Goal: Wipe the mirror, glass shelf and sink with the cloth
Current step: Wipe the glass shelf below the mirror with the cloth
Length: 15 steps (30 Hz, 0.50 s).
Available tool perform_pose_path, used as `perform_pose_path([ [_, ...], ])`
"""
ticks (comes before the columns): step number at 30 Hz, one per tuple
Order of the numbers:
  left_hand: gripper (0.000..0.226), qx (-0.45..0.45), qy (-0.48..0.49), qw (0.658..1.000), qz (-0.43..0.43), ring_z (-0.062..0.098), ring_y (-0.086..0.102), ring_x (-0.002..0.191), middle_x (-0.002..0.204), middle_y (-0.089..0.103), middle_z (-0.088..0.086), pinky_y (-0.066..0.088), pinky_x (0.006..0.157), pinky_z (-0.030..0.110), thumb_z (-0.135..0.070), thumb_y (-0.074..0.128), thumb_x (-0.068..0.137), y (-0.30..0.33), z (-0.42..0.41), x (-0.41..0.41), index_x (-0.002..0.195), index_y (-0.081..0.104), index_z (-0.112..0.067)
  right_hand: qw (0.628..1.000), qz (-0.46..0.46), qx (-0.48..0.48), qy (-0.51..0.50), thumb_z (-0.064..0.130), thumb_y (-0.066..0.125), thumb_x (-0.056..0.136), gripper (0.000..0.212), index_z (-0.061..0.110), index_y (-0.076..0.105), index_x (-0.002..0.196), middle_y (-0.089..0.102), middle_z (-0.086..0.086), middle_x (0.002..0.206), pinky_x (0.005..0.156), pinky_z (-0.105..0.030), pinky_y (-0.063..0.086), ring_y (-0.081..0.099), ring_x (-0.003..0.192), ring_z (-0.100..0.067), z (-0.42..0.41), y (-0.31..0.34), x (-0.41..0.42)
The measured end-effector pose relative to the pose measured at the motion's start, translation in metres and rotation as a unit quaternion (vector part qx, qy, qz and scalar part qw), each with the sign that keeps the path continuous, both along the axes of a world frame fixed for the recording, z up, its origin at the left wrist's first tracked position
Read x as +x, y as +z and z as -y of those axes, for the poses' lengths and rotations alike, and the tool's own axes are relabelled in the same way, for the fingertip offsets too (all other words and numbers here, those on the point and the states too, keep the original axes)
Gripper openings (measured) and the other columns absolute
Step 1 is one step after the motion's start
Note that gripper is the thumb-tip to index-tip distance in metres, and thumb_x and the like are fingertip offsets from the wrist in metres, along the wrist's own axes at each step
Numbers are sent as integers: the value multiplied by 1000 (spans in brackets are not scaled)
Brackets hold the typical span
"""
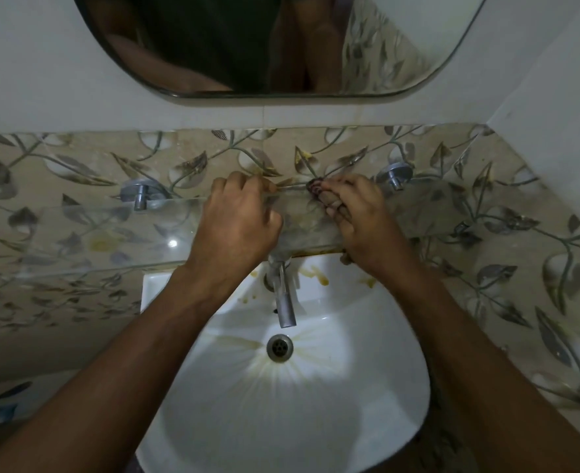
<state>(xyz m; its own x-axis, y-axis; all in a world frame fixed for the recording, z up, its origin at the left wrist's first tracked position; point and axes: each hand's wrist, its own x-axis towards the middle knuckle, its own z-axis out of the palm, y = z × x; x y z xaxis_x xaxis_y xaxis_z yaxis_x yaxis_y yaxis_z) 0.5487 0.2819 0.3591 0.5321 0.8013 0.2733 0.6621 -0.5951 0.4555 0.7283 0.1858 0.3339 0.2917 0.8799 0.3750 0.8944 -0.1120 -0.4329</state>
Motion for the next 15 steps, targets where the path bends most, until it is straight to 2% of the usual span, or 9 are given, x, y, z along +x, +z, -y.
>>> perform_pose_path([
  [4,42,-2,-6,1000,2,30,47,113,118,58,10,41,97,41,-21,58,83,1,0,-1,124,62,-15,998,-2,-16,63,-4,62,87,51,9,57,136,50,-11,135,108,-26,36,43,127,-23,14,-4,-22],
  [8,40,-1,-6,1000,6,30,47,113,118,58,10,42,97,41,-21,59,83,2,1,-3,123,63,-16,1000,1,-14,22,-5,61,85,48,5,59,132,51,-13,133,110,-31,39,47,125,-27,-1,4,-3],
  [11,39,0,1,1000,5,29,47,113,118,58,10,43,97,41,-23,58,84,3,3,-4,122,63,-16,1000,-5,-15,-14,-1,61,89,43,3,58,132,51,-15,136,108,-19,27,44,127,-28,-16,8,-7],
  [15,40,3,7,1000,6,29,47,113,118,57,9,41,97,39,-21,58,84,3,3,-11,123,63,-16,997,-10,-15,73,3,62,90,41,8,62,131,56,-9,131,101,-8,28,47,120,-21,-5,7,-22],
])
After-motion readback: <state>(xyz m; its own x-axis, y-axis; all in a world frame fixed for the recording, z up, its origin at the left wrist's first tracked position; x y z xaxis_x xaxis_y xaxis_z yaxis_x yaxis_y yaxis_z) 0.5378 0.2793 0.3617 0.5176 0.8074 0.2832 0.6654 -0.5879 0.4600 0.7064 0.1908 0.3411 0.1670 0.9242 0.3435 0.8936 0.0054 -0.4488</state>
